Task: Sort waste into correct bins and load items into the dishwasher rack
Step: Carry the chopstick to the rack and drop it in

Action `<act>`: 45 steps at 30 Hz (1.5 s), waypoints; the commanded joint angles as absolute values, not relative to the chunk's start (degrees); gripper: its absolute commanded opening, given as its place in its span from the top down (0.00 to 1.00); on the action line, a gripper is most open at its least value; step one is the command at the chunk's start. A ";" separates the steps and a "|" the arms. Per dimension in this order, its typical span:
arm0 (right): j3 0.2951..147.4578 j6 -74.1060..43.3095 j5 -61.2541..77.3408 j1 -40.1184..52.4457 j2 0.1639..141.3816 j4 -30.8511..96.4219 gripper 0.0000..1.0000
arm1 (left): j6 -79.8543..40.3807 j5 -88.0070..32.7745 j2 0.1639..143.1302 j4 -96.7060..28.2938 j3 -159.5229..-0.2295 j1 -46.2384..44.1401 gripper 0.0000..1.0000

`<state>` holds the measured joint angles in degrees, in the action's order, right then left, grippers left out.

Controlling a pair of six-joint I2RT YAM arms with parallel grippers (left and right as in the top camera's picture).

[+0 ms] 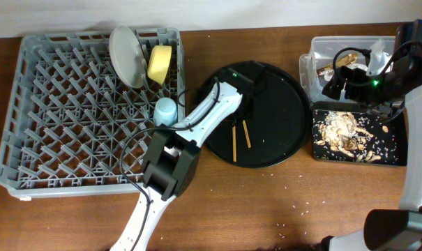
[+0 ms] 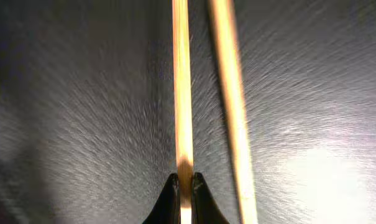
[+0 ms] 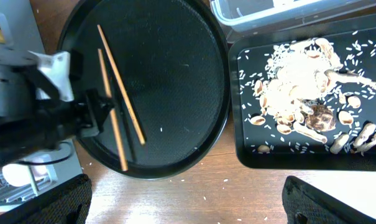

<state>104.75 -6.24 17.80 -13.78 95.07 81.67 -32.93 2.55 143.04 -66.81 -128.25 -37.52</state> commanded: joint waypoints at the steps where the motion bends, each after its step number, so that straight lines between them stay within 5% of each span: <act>1: 105.27 -6.42 17.30 -13.52 94.32 81.67 0.02 | -25.54 3.09 142.15 -77.69 -144.77 -34.44 0.99; 5: 105.27 -6.42 17.28 -13.52 94.32 81.67 0.01 | -23.18 8.12 141.75 -96.75 -165.47 -29.69 0.99; 10: 105.27 -6.42 17.28 -13.52 94.32 81.67 0.01 | -14.63 3.84 131.74 -96.75 -165.14 -25.85 0.99; 18: 105.27 -6.42 17.30 -13.52 94.32 81.67 0.01 | -13.61 15.31 111.94 -96.12 -128.33 -16.99 0.99; 30: 105.27 -6.42 17.30 -13.52 94.32 81.67 0.02 | -12.01 14.79 111.96 -65.76 -94.85 -7.29 0.99; 32: 105.27 -6.42 17.30 -13.52 94.32 81.67 0.01 | -12.01 14.79 111.96 -65.52 -94.85 -8.47 0.93; 38: 105.27 -6.42 17.28 -13.52 94.32 81.67 0.02 | -11.90 13.74 111.87 -66.35 -96.31 -9.23 0.33; 45: 105.27 -6.42 17.30 -13.52 94.32 81.67 0.02 | -18.57 -0.47 110.98 -70.72 -110.21 -16.93 0.35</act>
<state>104.75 -6.26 17.80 -13.78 95.07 81.71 -12.60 6.28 112.33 -71.85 -106.52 -11.05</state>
